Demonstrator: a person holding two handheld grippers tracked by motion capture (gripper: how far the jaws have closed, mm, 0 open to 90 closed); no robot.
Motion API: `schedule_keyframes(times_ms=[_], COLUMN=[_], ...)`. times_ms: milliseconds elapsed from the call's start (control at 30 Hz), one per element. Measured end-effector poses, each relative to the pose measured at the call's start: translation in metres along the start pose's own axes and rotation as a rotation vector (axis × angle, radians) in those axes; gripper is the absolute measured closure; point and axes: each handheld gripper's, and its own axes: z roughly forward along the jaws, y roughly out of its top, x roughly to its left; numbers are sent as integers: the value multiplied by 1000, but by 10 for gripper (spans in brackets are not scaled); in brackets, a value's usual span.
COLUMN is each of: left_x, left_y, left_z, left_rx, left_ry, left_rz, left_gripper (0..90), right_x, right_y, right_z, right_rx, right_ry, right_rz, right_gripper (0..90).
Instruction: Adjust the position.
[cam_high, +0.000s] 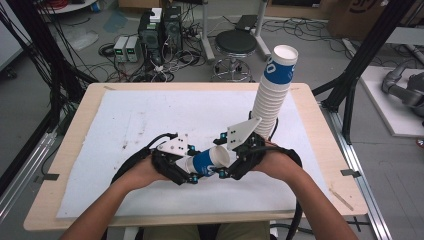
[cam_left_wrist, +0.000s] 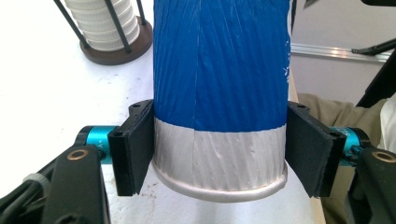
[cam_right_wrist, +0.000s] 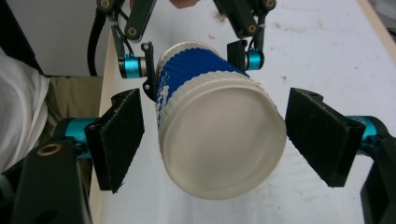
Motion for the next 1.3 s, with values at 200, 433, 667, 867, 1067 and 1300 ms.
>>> schedule_keyframes(times_ms=[200,433,667,867,1067,1300], left_x=[-1,-2,-2,-2,-2,-2], left_y=[4,2,-5,-11,-21,-32], left_z=[0,3,2,-4,-7,-9], left_rx=[-2,-4,-115,-195,-285,-372], left_ry=[-16,-43,-35,-4,21,24], left_rz=[14,15,-37,-47,-84,-120], left_gripper=[300,272,196,190,184,184], right_x=[-1,-1,-2,-4,-3,-1], right_y=[0,-4,-13,-29,-44,-58], right_z=[5,4,0,-7,-9,-8], right_rx=[29,32,-8,-62,-118,-175], right_ry=[35,84,83,63,48,33], right_rz=[-22,-23,1,57,101,146], right_gripper=[281,308,305,304,304,304])
